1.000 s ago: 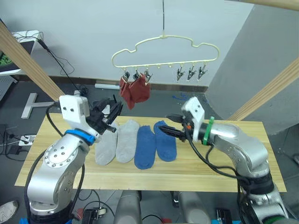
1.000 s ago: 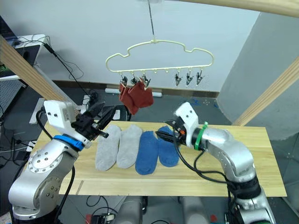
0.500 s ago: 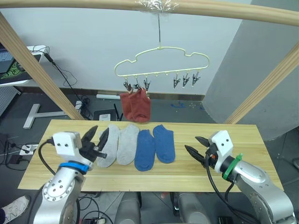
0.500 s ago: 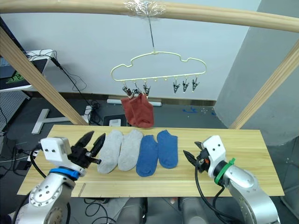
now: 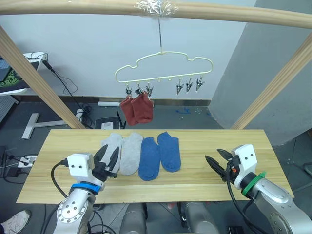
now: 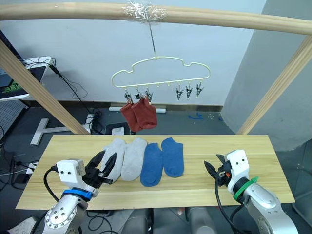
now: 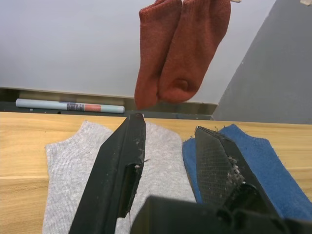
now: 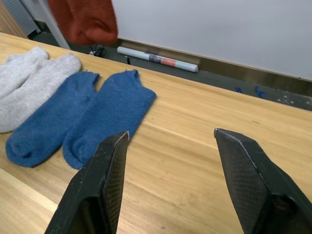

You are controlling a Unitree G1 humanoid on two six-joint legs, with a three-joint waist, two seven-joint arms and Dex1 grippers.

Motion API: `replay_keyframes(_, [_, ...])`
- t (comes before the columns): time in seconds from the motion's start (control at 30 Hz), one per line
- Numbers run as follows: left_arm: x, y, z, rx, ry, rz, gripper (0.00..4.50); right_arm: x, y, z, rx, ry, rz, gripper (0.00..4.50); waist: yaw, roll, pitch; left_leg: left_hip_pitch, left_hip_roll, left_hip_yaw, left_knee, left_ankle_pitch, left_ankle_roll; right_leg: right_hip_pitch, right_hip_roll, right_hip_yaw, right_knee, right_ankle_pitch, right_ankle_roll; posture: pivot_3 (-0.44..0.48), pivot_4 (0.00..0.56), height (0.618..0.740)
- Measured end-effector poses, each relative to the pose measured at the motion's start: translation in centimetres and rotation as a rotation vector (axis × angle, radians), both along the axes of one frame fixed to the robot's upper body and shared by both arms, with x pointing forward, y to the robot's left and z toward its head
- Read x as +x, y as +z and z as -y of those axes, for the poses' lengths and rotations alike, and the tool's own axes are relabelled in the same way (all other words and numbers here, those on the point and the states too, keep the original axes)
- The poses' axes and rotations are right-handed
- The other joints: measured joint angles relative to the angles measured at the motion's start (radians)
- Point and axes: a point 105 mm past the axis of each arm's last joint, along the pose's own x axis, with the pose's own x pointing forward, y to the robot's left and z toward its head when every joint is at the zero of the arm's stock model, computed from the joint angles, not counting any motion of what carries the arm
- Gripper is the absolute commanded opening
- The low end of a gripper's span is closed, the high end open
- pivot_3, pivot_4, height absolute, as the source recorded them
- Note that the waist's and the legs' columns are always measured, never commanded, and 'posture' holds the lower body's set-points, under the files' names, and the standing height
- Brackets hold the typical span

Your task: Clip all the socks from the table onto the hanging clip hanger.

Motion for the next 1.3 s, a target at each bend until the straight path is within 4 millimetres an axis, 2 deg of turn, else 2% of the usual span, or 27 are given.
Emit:
replay_keyframes(0.13, [-0.1,-0.5,-0.2,-0.005,0.009,-0.006,1.94,-0.9,-0.9,0.2,0.008,-0.007,-0.041,2.9,-0.005,0.001,-0.001,0.0,0.0,0.0,-0.001,0.0,0.0,0.0,0.0,0.0,-0.001,0.0,0.0,-0.24,0.21,0.74])
replay_keyframes(0.63, [-0.7,-2.1,0.9,-0.031,0.002,-0.046,1.94,-0.8,-0.6,0.4,0.003,-0.055,0.011,2.9,-0.022,0.0,-0.001,0.0,0.0,0.001,-0.012,0.0,0.0,-0.003,0.0,0.0,-0.006,-0.002,-0.001,-0.249,0.22,0.74])
replay_keyframes(0.97, [-1.2,-2.3,1.2,-0.03,0.001,-0.059,1.94,-1.0,-0.8,0.4,0.015,-0.067,0.004,2.9,-0.023,0.0,-0.001,0.001,0.0,0.001,-0.013,0.0,0.0,-0.002,0.0,0.0,-0.006,-0.004,-0.001,-0.247,0.226,0.74])
replay_keyframes(1.3, [-1.2,-1.4,1.5,-0.024,0.002,-0.033,1.94,-1.2,-1.0,0.4,0.019,-0.061,-0.005,2.9,-0.026,0.0,-0.001,0.001,0.0,0.001,-0.013,0.0,0.0,-0.002,0.0,0.0,-0.006,-0.004,-0.001,-0.242,0.225,0.74])
